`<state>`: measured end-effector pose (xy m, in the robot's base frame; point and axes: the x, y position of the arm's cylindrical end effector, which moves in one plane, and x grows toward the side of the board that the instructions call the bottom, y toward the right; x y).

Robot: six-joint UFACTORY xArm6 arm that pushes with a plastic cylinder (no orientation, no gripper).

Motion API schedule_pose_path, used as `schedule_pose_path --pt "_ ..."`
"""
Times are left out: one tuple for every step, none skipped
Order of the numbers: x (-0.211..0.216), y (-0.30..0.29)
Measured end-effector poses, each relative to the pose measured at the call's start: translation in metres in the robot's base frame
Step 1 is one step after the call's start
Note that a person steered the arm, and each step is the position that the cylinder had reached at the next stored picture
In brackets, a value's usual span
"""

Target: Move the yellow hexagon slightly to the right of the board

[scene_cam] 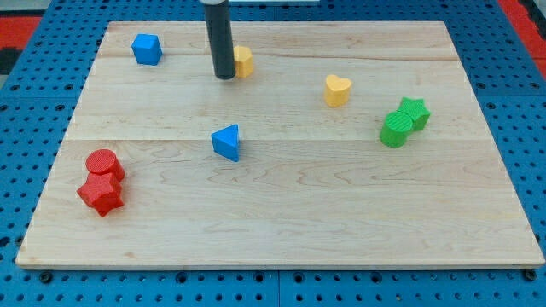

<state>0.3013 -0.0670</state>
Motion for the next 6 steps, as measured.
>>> schedule_pose_path --pt "-0.025 0.026" --pt "-0.027 -0.024" --pt "-0.047 -0.017" --pt "-0.047 0.038" --pt "-0.043 0.041" --pt "0.021 -0.012"
